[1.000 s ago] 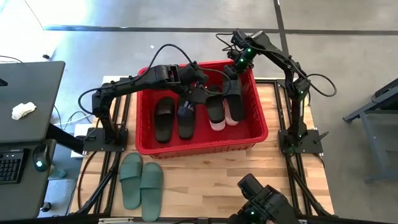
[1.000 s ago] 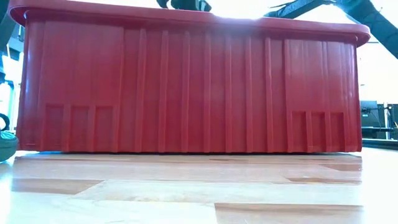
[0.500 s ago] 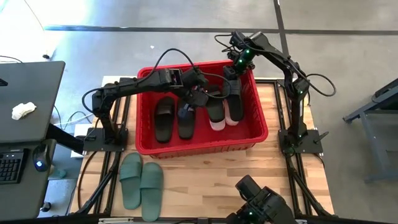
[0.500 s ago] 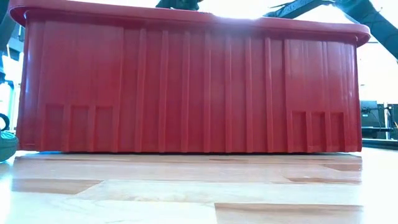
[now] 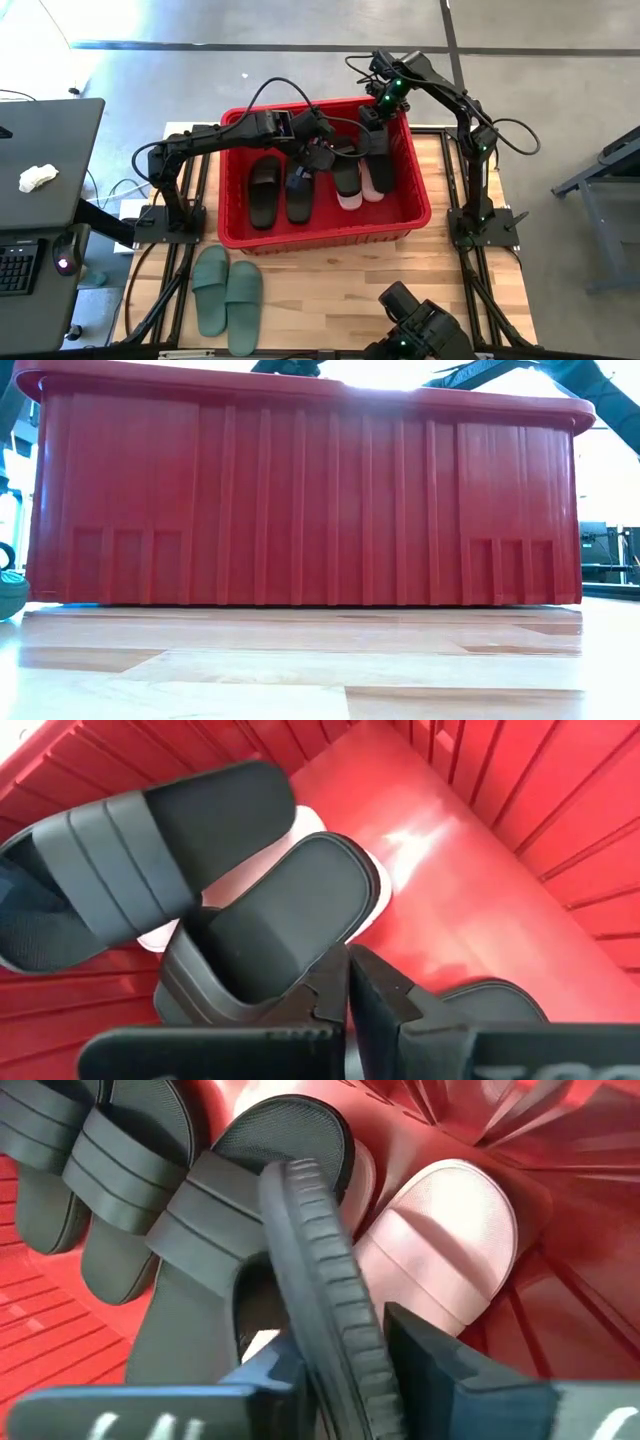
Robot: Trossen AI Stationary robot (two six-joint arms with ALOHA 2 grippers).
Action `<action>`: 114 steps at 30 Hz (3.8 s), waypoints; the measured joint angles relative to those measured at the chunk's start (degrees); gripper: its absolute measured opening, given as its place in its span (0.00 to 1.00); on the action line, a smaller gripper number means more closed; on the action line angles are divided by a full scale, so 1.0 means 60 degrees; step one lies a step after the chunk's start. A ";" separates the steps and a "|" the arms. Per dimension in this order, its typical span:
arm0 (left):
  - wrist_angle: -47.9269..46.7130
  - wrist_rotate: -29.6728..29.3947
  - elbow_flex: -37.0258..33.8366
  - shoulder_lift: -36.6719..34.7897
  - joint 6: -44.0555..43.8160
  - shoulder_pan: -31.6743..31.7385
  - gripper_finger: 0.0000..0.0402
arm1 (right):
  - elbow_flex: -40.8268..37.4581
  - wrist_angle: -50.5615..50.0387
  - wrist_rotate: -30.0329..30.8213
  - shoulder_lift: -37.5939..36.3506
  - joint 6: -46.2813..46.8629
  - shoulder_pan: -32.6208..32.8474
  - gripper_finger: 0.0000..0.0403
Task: Pick and place slides into bin
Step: Stack the black slipper on top of the pink slipper in the red bin
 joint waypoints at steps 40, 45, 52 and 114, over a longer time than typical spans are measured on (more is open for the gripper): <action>0.1359 0.0036 -0.1337 0.0091 0.0168 -0.0004 0.00 | 0.1295 -0.0930 0.1077 0.0040 -0.1268 0.0058 0.59; 0.1393 0.0033 -0.1337 0.0087 0.0181 -0.0004 0.01 | 0.2283 -0.1363 0.1066 0.0029 -0.1645 0.0101 0.59; 0.1422 0.0012 -0.1337 0.0087 0.0401 0.0005 0.01 | 0.3049 -0.1421 0.1308 -0.0419 -0.3862 0.1170 0.55; 0.0796 -0.0395 -0.1344 -0.1468 0.1015 0.1249 0.01 | -0.7322 0.5391 0.8737 -0.4293 -0.6653 0.4780 0.50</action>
